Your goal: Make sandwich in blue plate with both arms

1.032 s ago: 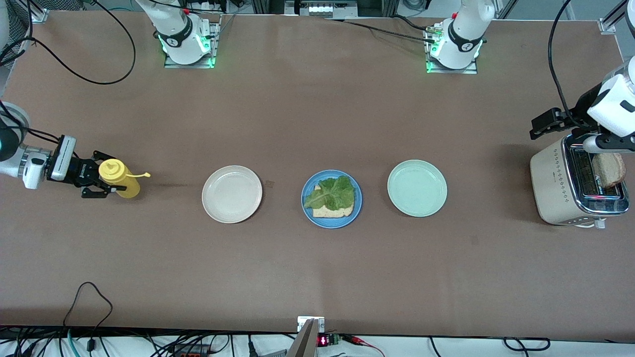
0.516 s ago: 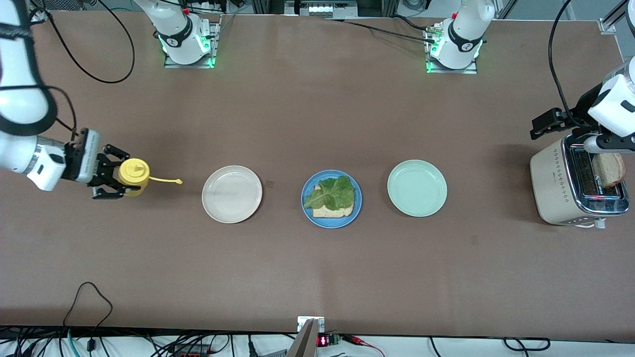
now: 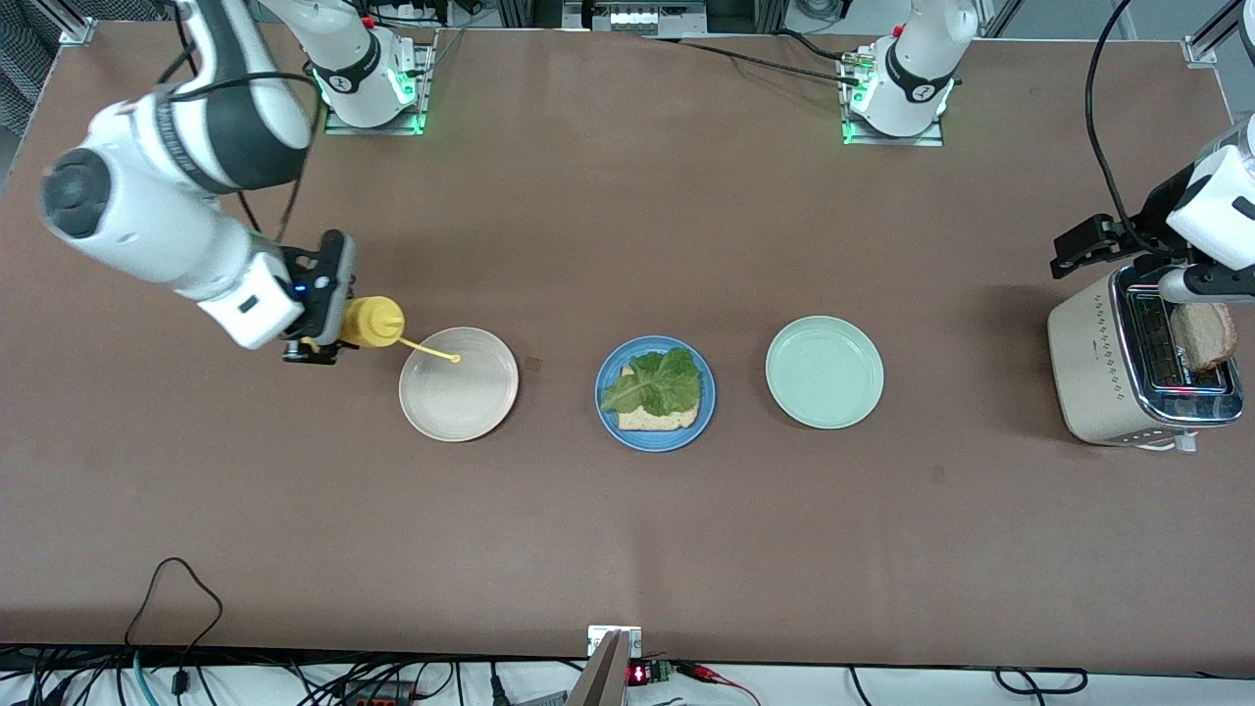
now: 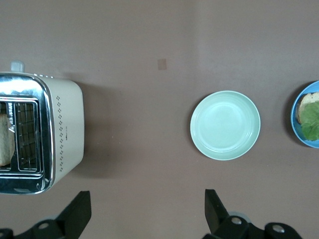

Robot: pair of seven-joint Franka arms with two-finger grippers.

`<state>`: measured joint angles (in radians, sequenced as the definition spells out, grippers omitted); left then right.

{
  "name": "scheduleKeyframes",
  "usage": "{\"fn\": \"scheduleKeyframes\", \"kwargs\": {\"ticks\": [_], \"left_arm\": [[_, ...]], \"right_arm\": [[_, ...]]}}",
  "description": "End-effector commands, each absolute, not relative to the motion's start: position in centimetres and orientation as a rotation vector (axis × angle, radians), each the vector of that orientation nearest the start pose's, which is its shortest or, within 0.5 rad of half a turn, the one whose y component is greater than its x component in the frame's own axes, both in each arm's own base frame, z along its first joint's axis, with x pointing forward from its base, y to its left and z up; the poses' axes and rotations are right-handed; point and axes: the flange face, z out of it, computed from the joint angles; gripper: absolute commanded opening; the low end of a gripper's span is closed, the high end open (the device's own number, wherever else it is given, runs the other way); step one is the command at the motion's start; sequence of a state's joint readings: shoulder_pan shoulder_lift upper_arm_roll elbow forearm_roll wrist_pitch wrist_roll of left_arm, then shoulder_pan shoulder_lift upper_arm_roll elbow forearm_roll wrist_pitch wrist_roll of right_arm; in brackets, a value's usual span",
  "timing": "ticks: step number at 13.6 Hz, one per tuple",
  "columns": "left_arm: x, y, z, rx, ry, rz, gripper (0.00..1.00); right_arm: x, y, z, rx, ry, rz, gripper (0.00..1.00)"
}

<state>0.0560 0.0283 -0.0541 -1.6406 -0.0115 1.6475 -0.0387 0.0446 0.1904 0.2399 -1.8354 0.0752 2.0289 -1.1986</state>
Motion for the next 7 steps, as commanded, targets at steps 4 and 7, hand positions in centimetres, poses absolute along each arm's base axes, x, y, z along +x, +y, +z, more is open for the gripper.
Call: {"fn": "scheduleKeyframes", "kwargs": {"ticks": [4, 7], "left_arm": [[56.8, 0.0, 59.0, -3.162, -0.070, 0.010, 1.00], [56.8, 0.0, 59.0, -3.162, -0.073, 0.008, 1.00]], "right_arm": [[56.5, 26.3, 39.8, -2.474, -2.075, 0.065, 0.00], [56.9, 30.8, 37.1, -2.485, -2.162, 0.117, 0.00]]}}
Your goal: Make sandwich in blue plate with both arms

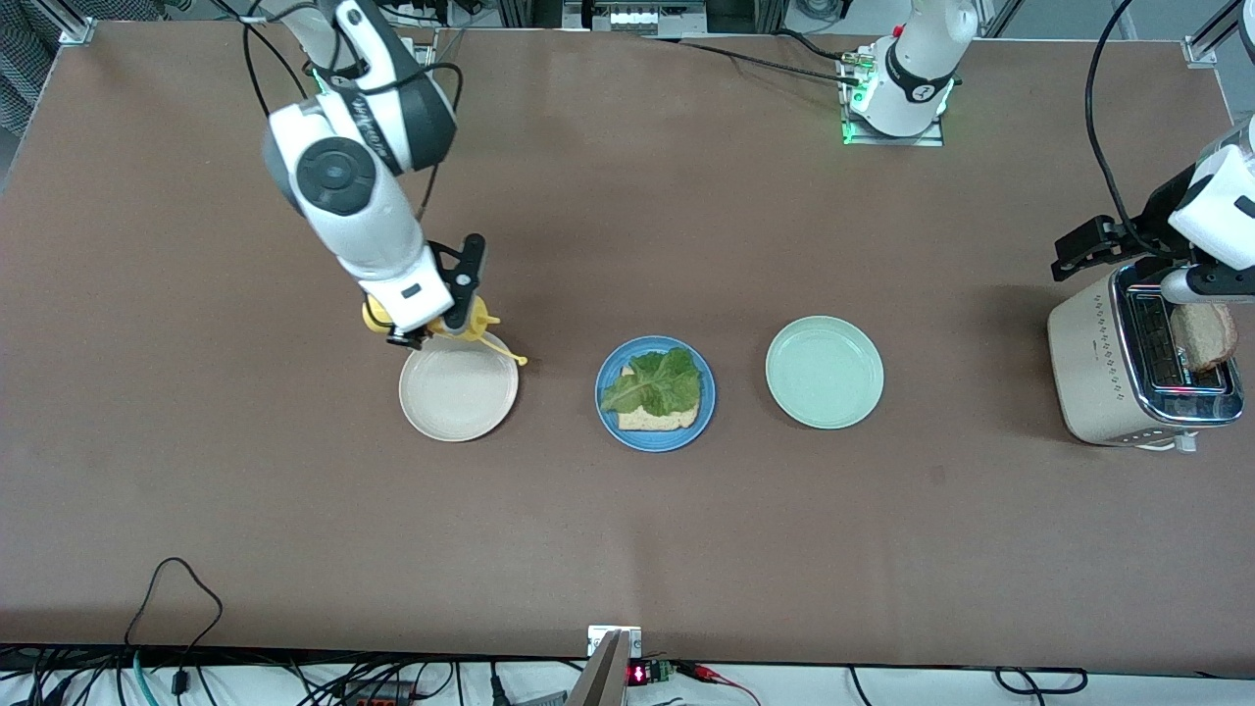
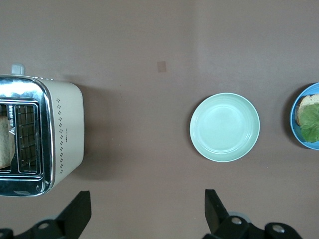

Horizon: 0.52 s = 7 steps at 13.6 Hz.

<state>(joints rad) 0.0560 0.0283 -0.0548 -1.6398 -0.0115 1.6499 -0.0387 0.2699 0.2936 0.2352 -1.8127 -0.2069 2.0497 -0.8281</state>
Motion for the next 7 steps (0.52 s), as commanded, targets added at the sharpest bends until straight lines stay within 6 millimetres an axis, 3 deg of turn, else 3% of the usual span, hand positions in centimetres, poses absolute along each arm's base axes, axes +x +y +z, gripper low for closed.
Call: {"fn": "scheduleKeyframes", "kwargs": {"ticks": [1, 5, 7], "left_arm": [[56.8, 0.0, 59.0, -3.162, -0.073, 0.008, 1.00], [56.8, 0.0, 59.0, -3.162, -0.073, 0.008, 1.00], [56.8, 0.0, 59.2, -3.164, -0.073, -0.002, 1.00]], "right_arm": [[57.2, 31.8, 35.8, -2.513, -2.165, 0.138, 0.00], [58.6, 35.8, 30.9, -2.608, -2.219, 0.231, 0.00], [58.6, 38.2, 30.5, -2.645, -2.205, 0.288, 0.00]]}}
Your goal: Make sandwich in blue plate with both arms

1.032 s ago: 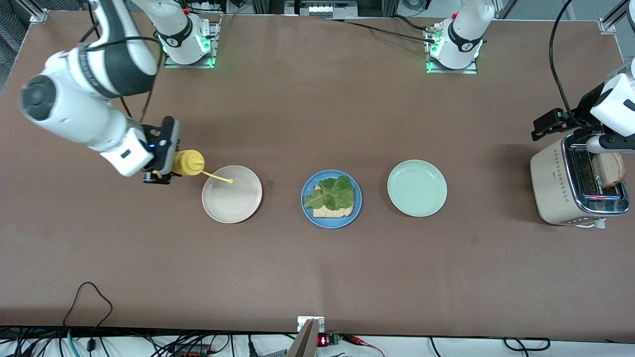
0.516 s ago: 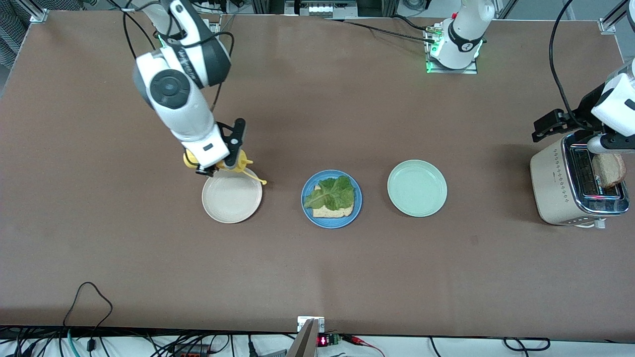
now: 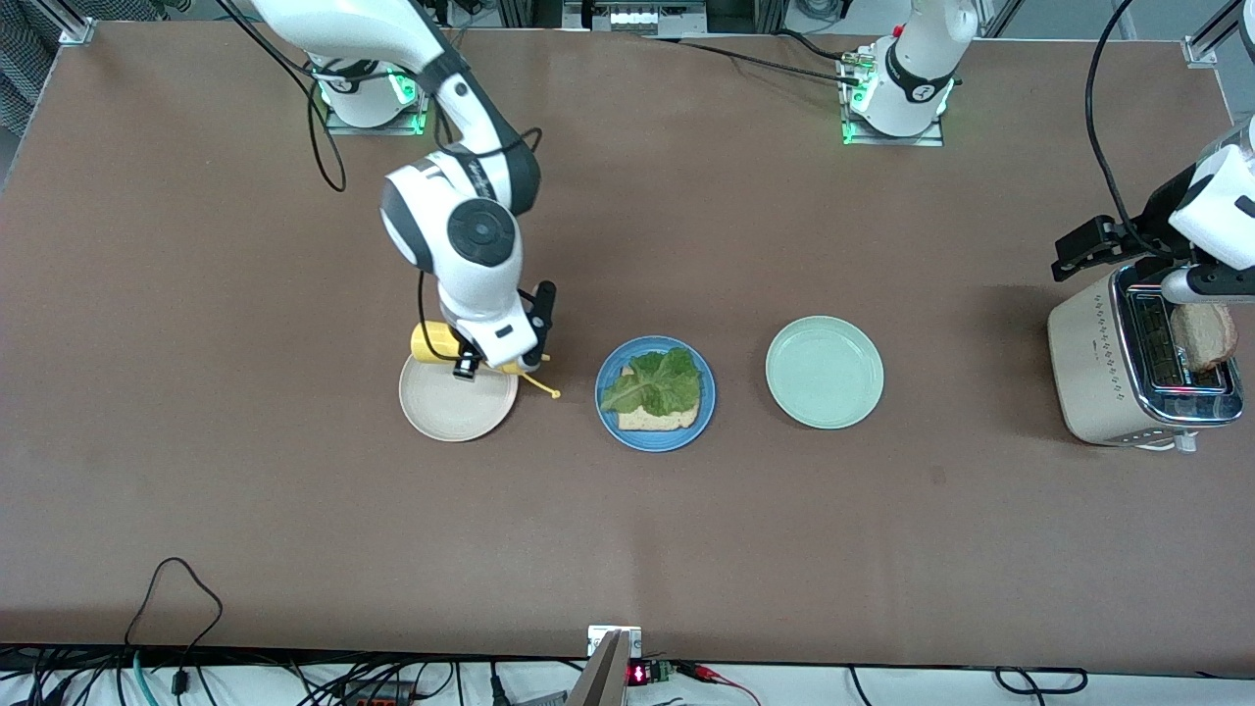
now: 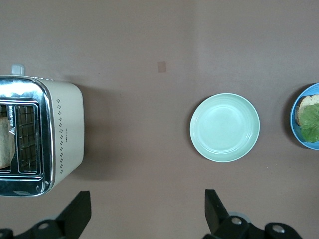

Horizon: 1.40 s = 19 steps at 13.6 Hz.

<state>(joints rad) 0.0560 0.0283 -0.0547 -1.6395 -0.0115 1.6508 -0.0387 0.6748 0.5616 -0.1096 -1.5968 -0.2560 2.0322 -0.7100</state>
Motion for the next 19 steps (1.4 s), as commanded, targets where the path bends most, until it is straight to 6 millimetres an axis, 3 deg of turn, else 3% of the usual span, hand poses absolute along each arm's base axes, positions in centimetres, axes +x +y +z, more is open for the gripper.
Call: {"fn": "scheduleKeyframes", "kwargs": {"ticks": [1, 6, 10, 13, 14, 16, 17, 19], "left_arm": [[56.8, 0.0, 59.2, -3.162, -0.073, -0.002, 1.00], [59.3, 1.7, 58.1, -3.061, -0.060, 0.008, 1.00], [59.2, 3.4, 57.7, -3.072, -0.113, 0.061, 1.00], [58.4, 0.0, 57.1, -3.064, -0.040, 0.177, 1.00], [58.3, 0.4, 56.9, -3.064, -0.033, 0.199, 1.00], [59.0, 1.9, 55.7, -3.063, -0.062, 0.220, 1.00], [59.0, 2.2, 55.7, -3.058, -0.071, 0.220, 1.00], [59.4, 5.8, 54.1, -3.061, -0.160, 0.261, 1.00]], "right_arm": [[58.9, 38.4, 30.1, -2.661, -2.206, 0.297, 0.00], [57.7, 40.8, 28.0, -2.707, -2.201, 0.313, 0.00], [56.9, 41.9, 27.7, -2.724, -2.204, 0.316, 0.00], [59.8, 37.5, 32.4, -2.784, -2.056, 0.237, 0.00], [60.0, 36.8, 34.5, -2.778, -2.020, 0.203, 0.00], [61.3, 32.4, 38.5, -2.744, -1.973, 0.193, 0.00], [61.9, 29.5, 40.7, -2.684, -1.982, 0.174, 0.00], [63.3, 22.4, 44.4, -2.562, -1.951, 0.121, 0.00]]}}
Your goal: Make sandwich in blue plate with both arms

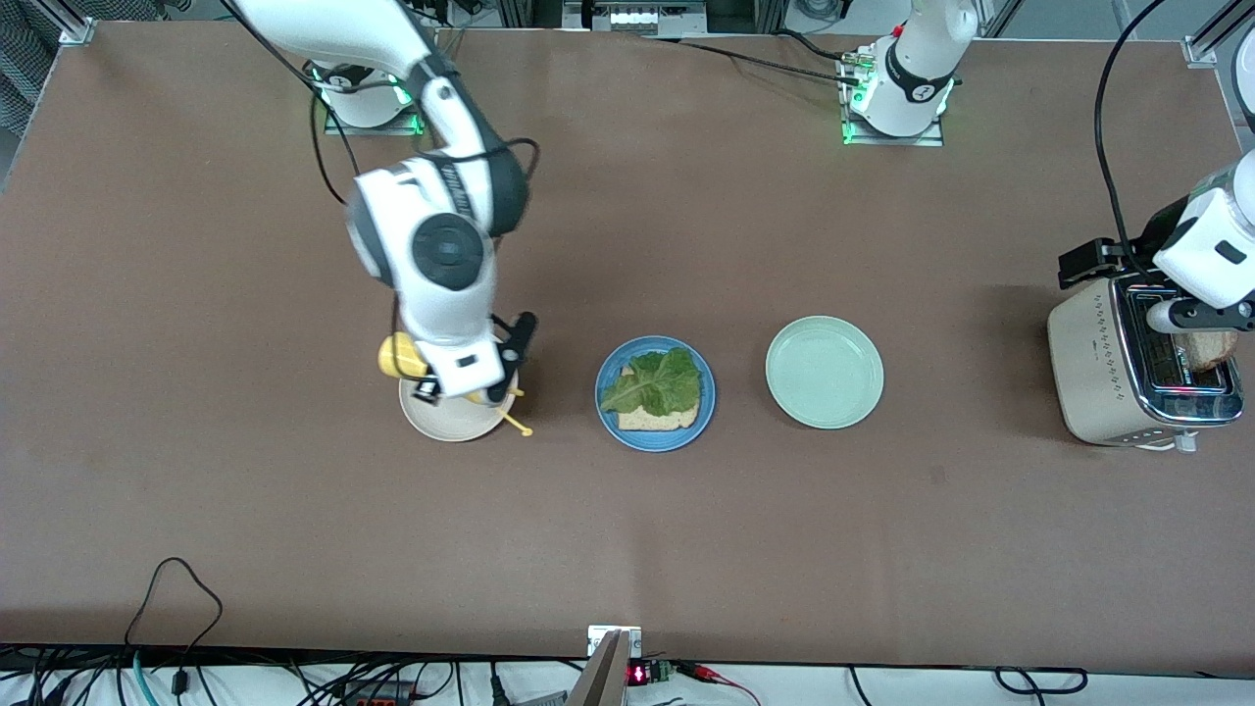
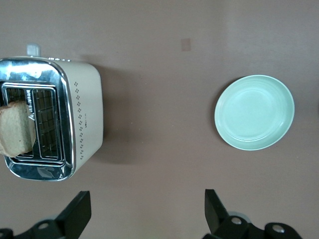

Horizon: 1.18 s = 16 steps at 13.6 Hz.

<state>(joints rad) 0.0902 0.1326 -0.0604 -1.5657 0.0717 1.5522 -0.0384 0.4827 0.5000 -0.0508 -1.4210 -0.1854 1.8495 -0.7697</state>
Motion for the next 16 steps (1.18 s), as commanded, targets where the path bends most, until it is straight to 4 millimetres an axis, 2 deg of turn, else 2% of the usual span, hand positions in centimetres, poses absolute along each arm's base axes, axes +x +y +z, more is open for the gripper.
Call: {"fn": "scheduleKeyframes", "kwargs": {"ticks": [1, 2, 3, 4, 6, 7, 9, 11, 13, 16], "left_arm": [[59.6, 7.7, 52.9, -3.057, -0.204, 0.291, 1.00], [60.2, 10.9, 51.9, -3.057, -0.274, 0.308, 1.00], [60.8, 12.9, 51.4, -3.053, -0.314, 0.310, 1.00], [61.5, 13.9, 50.3, -3.048, -0.325, 0.327, 1.00], [61.4, 18.4, 48.3, -3.029, -0.312, 0.377, 1.00], [61.5, 19.9, 47.0, -3.039, -0.253, 0.393, 1.00], [61.4, 24.0, 45.1, -3.073, -0.175, 0.349, 1.00], [61.1, 26.1, 43.5, -3.093, -0.089, 0.364, 1.00], [61.2, 26.8, 42.9, -3.094, -0.037, 0.356, 1.00], [60.9, 29.2, 41.7, -3.104, 0.022, 0.316, 1.00]], "right_arm": [[63.6, 20.0, 46.0, -2.499, -1.966, 0.090, 0.00], [63.9, 16.9, 47.1, -2.446, -1.958, 0.073, 0.00], [64.1, 13.8, 47.9, -2.393, -1.939, 0.043, 0.00], [64.4, 10.8, 48.3, -2.345, -1.895, 0.000, 0.00], [64.0, 6.8, 48.3, -2.213, -1.878, -0.077, 0.00], [63.6, 4.5, 48.2, -2.164, -1.866, -0.118, 0.00], [63.1, 0.2, 47.1, -2.052, -1.859, -0.221, 0.00], [62.4, -4.7, 45.4, -1.937, -1.862, -0.347, 0.00], [61.4, -9.1, 43.2, -1.838, -1.856, -0.464, 0.00], [59.6, -15.9, 38.7, -1.689, -1.823, -0.621, 0.00]]}}
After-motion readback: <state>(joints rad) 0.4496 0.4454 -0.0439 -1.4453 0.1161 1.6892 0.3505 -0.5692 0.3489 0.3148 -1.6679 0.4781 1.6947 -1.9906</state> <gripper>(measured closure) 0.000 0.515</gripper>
